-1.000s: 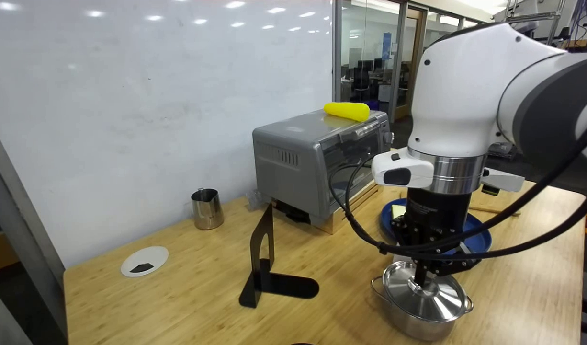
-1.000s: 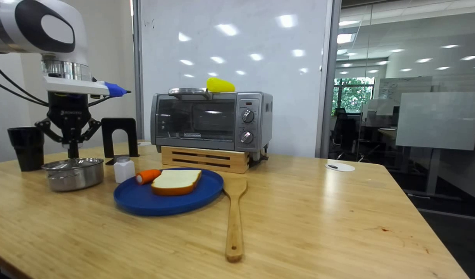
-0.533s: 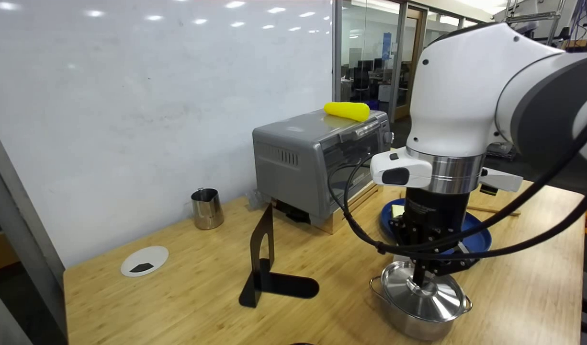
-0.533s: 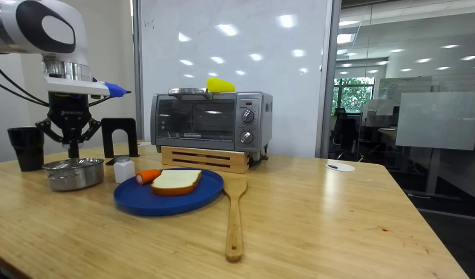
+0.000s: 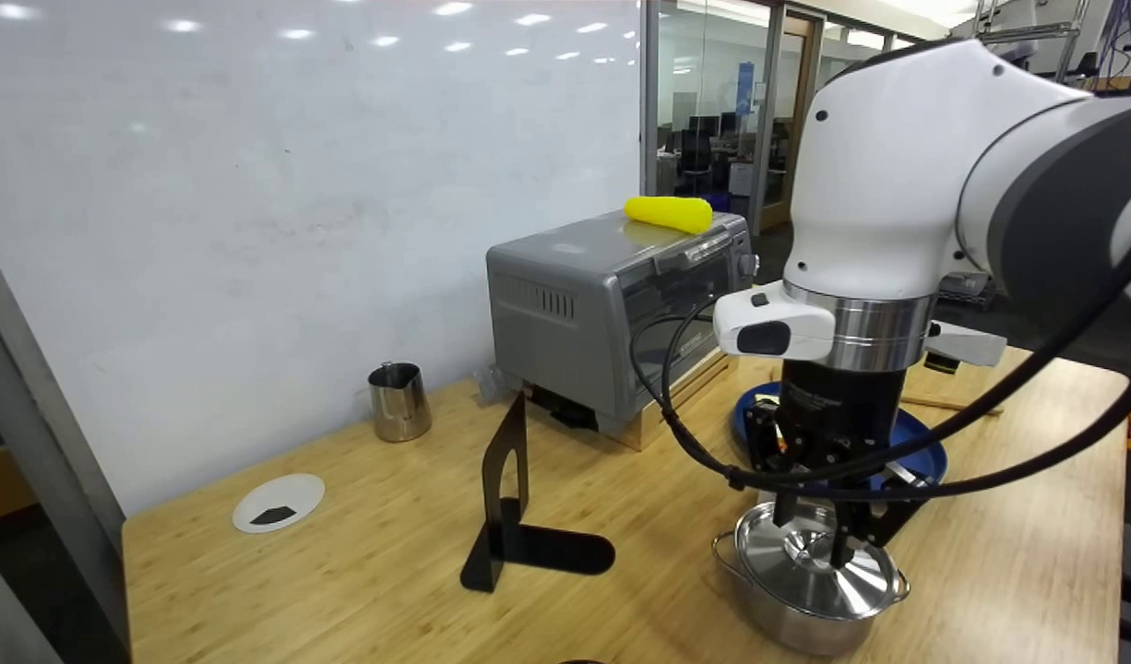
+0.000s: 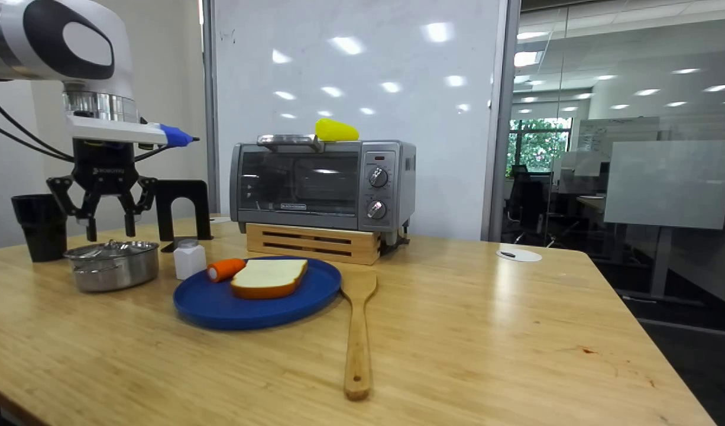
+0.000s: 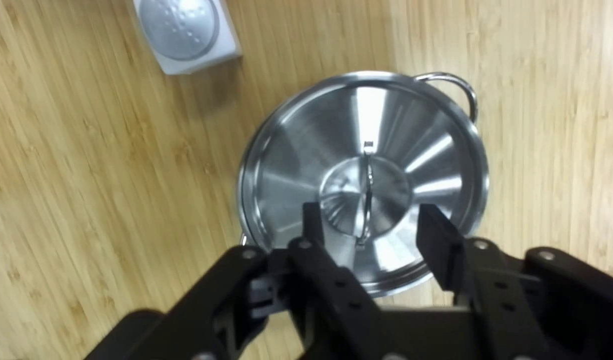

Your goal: Take the lid off the pot, put it on the table, take half a carrot from the plate, put it in the pot then cover the pot with the lid

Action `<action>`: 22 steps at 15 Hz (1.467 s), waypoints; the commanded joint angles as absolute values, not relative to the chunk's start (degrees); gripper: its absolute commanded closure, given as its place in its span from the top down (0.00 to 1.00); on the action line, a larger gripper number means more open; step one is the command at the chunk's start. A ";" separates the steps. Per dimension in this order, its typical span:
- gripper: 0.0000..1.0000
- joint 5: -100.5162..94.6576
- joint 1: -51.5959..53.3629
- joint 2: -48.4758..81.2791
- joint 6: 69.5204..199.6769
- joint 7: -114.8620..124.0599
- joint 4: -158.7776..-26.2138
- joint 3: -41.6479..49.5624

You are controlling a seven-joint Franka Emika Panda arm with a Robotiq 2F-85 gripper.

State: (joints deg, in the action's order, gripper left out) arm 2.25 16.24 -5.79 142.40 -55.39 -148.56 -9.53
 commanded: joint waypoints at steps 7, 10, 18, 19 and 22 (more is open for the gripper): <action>1.00 3.59 16.10 -18.39 133.45 -52.69 -148.92 -8.87; 1.00 2.33 14.53 -23.65 133.75 -45.58 -150.18 -7.12; 1.00 0.02 10.71 -35.82 131.95 -28.17 -154.00 -1.66; 1.00 -0.51 9.97 -37.07 131.72 -24.88 -154.45 -1.77; 1.00 -1.86 7.69 -40.72 128.70 -16.43 -155.55 -2.36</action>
State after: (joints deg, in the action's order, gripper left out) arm -0.22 10.13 -36.49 131.38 -23.08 -153.46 -1.58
